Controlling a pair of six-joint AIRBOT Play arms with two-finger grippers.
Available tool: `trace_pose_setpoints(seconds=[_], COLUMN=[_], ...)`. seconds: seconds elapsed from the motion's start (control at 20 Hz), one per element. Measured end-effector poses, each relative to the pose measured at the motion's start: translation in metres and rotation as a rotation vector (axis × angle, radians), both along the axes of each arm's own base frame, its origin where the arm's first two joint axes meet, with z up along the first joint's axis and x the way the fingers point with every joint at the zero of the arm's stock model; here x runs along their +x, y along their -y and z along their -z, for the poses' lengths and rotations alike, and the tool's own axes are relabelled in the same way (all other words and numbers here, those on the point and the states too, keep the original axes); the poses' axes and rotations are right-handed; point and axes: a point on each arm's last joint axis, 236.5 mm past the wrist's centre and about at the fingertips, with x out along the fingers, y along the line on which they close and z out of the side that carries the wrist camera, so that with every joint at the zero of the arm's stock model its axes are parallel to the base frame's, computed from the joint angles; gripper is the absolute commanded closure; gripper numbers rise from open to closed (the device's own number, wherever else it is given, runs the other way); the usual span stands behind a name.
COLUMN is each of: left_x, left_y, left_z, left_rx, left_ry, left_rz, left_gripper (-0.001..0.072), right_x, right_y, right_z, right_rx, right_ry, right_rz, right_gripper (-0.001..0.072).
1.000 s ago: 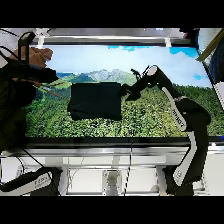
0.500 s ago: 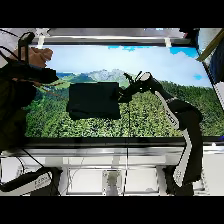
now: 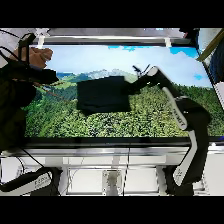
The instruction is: Fold the clothes and pants, and hang the long-sleeved shirts on hangers.
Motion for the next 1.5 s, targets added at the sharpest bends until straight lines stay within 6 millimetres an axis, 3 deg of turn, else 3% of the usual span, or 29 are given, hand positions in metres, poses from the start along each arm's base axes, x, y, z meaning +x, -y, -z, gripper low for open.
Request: trace_pose_setpoints(seconds=[0.1,0.2,0.35,0.45,0.55,0.7,0.85,1.0,1.05,1.15,1.25,1.4,1.45,1.5], left_x=[0.000,-0.001,-0.001,-0.001,-0.001,-0.001,-0.001,-0.001,-0.001,-0.001,-0.001,-0.001,-0.001,-0.001], left_y=[0.000,0.000,0.000,0.000,0.000,0.000,0.000,0.000,0.000,0.000,0.000,0.000,0.000,0.000], left_z=[0.000,0.000,0.000,0.000,0.000,0.000,0.000,0.000,0.000,0.000,0.000,0.000,0.000,0.000], left_rx=[0.000,0.000,-0.002,-0.007,-0.010,-0.012,-0.014,-0.014,-0.014,-0.014,-0.014,-0.014,-0.014,-0.014], left_ry=[-0.001,-0.003,-0.005,-0.009,-0.012,-0.013,-0.014,-0.014,-0.014,-0.014,-0.014,-0.015,-0.015,-0.015], left_rz=[0.000,0.001,-0.001,-0.011,-0.016,-0.019,-0.022,-0.022,-0.022,-0.022,-0.022,-0.022,-0.022,-0.022], left_gripper=[0.0693,0.0693,0.0693,0.0693,0.0693,0.0693,0.0693,0.0693,0.0693,0.0693,0.0693,0.0692,0.0692,0.0692], right_x=[0.005,0.005,-0.019,-0.054,-0.104,-0.191,-0.275,-0.338,-0.353,-0.371,-0.364,-0.312,-0.287,-0.262], right_y=[0.065,0.142,0.257,0.326,0.380,0.438,0.472,0.490,0.494,0.499,0.495,0.485,0.478,0.465], right_z=[-0.021,-0.046,-0.088,-0.106,-0.109,-0.092,-0.069,-0.056,-0.055,-0.059,-0.069,-0.114,-0.139,-0.164], right_rx=[-0.107,-0.229,-0.357,-0.416,-0.449,-0.469,-0.480,-0.496,-0.498,-0.485,-0.389,-0.152,-0.068,-0.006], right_ry=[0.021,0.046,0.064,0.051,0.013,-0.053,-0.096,-0.125,-0.131,-0.116,-0.071,0.124,0.220,0.304], right_rz=[0.056,0.142,0.324,0.469,0.622,0.883,1.160,1.374,1.427,1.530,1.627,1.707,1.695,1.642], right_gripper=[0.0677,0.0677,0.0677,0.0677,0.0677,0.0677,0.0677,0.0675,0.0598,0.0095,0.0087,0.0102,0.0211,0.0368])
